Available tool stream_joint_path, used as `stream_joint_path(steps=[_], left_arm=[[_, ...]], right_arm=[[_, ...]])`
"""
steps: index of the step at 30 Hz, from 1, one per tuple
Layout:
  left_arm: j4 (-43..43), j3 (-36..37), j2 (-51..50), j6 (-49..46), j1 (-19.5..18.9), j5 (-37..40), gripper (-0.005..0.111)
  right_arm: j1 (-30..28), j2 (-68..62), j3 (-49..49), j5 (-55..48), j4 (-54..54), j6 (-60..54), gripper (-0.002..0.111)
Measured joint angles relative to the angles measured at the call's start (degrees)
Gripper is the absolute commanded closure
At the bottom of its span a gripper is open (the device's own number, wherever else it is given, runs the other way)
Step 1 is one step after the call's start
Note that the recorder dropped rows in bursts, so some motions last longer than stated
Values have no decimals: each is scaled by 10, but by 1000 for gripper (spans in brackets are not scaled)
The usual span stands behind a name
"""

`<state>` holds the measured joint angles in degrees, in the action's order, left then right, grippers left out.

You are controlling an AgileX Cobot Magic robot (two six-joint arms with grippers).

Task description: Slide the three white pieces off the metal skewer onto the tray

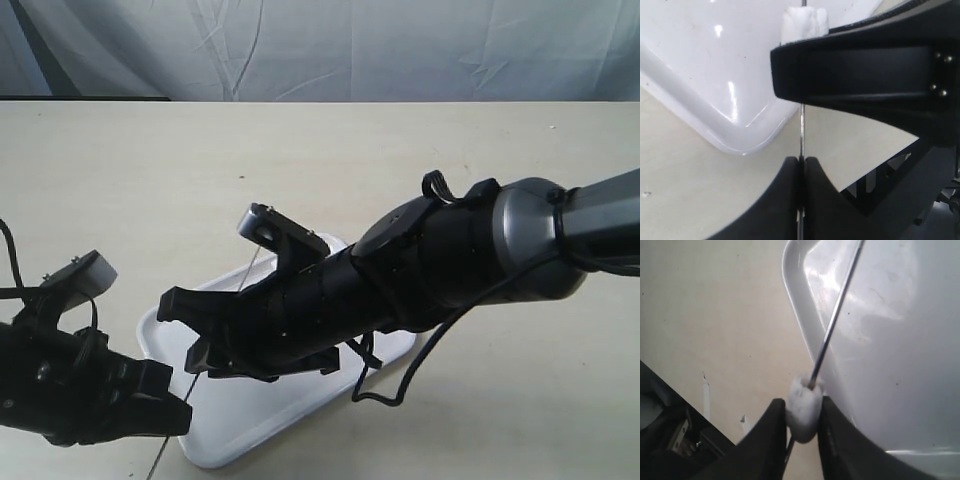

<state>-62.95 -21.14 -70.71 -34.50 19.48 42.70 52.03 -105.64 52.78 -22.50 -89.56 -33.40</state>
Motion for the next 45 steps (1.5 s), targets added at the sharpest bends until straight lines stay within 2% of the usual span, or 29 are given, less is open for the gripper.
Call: stream_joint_path(steps=[5, 10, 20, 22, 25, 27, 29, 32, 34, 45], left_arm=[[-27, 13, 0, 9, 0, 2, 107], [-48, 58, 0, -7, 0, -3, 107], [-182, 109, 0, -134, 0, 3, 107], [-197, 109, 0, -146, 0, 4, 107], [-205, 109, 0, -157, 0, 3, 107], [-209, 109, 0, -161, 0, -5, 107], [-217, 110, 0, -165, 0, -15, 107], [-237, 112, 0, -185, 0, -21, 107], [-247, 112, 0, -194, 0, -21, 107], [-256, 112, 0, -213, 0, -19, 107]], right_arm=[[1, 0, 0, 26, 0, 0, 87], [1, 0, 0, 61, 0, 0, 87], [1, 0, 0, 85, 7, -1, 87], [1, 0, 0, 84, 12, -3, 79], [1, 0, 0, 83, 14, -12, 61], [1, 0, 0, 81, 15, -15, 57], [1, 0, 3, 74, 16, -18, 61], [1, 0, 8, 59, 10, -18, 77], [1, 0, 11, 54, 5, -18, 83], [1, 0, 15, 38, 5, -20, 83]])
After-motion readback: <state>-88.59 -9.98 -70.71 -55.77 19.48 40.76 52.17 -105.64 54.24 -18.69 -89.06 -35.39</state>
